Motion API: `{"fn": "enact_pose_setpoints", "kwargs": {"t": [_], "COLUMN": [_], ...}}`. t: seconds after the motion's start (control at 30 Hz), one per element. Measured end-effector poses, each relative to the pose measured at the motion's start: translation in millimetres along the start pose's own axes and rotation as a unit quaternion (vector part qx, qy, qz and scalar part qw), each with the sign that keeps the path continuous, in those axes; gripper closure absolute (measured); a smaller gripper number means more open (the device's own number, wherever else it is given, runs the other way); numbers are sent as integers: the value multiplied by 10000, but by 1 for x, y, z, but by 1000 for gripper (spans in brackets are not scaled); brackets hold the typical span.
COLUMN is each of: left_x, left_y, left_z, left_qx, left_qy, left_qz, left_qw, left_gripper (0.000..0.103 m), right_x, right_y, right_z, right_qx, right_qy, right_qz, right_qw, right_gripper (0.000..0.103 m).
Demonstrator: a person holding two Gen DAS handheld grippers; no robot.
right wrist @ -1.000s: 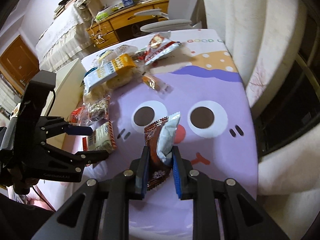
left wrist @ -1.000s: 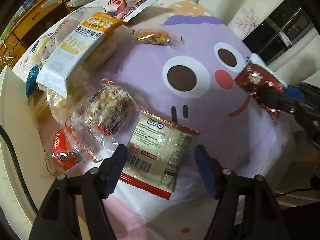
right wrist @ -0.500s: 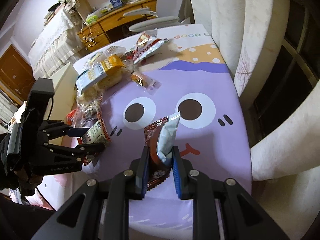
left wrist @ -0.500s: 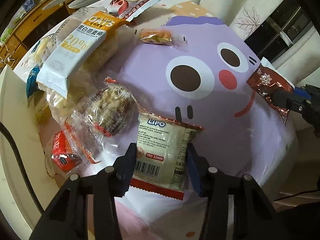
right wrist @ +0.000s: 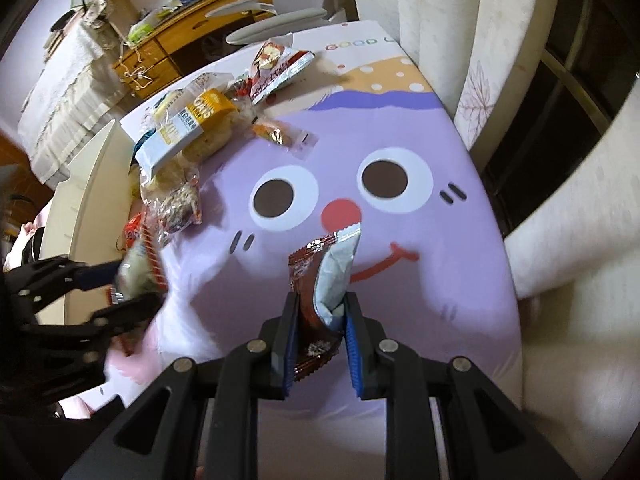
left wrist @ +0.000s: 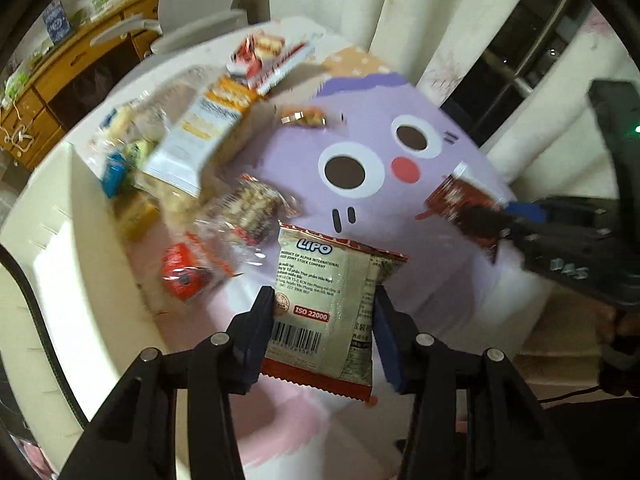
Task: Organize snacks
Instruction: 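Carry both snacks over the white tray and open both tools to drop them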
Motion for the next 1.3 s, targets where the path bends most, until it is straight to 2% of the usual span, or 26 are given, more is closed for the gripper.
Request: {"fn": "enact_pose_setpoints", "kwargs": {"t": [0.27, 0.47, 0.63, 0.8, 0.97, 1.1, 1.3], "left_x": [-20, -47, -70, -91, -110, -123, -141], "left_y": [-76, -121, -146, -162, -177, -190, -200], "left_z": [31, 69, 104, 138, 170, 189, 207], "left_qx": [124, 239, 410, 564, 670, 713, 641], "left_qy": [-10, -358, -608, -961, -1316, -1600, -1998], "left_qz": [-450, -777, -908, -984, -1048, -1209, -1420], "left_qw": [9989, 9960, 9932, 9889, 9835, 9771, 9674], "left_gripper": [57, 58, 58, 58, 58, 58, 58], "right_x": [-15, -20, -22, -22, -18, -20, -27], "right_y": [-27, -49, -69, -93, -113, -122, -133], "right_z": [43, 77, 113, 155, 200, 231, 268], "right_qx": [-71, -8, 226, 634, 1056, 1327, 1509], "right_qy": [289, 383, 345, 87, -366, -776, -1418], "right_qz": [-49, -297, -608, -1087, -1554, -1770, -1988], "right_qw": [9995, 9988, 9973, 9920, 9815, 9721, 9579], "right_gripper": [82, 82, 82, 82, 82, 82, 82]}}
Point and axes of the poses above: each gripper's, at about its wrist camera, not at the fingertips, and y roughly the way its jaws point, z to its left, x to its top, the point moved 3 cm from there along y, roughly the way its jaws point, and after that the axes turned 12 degrees about -x, right-handed, at the moved point
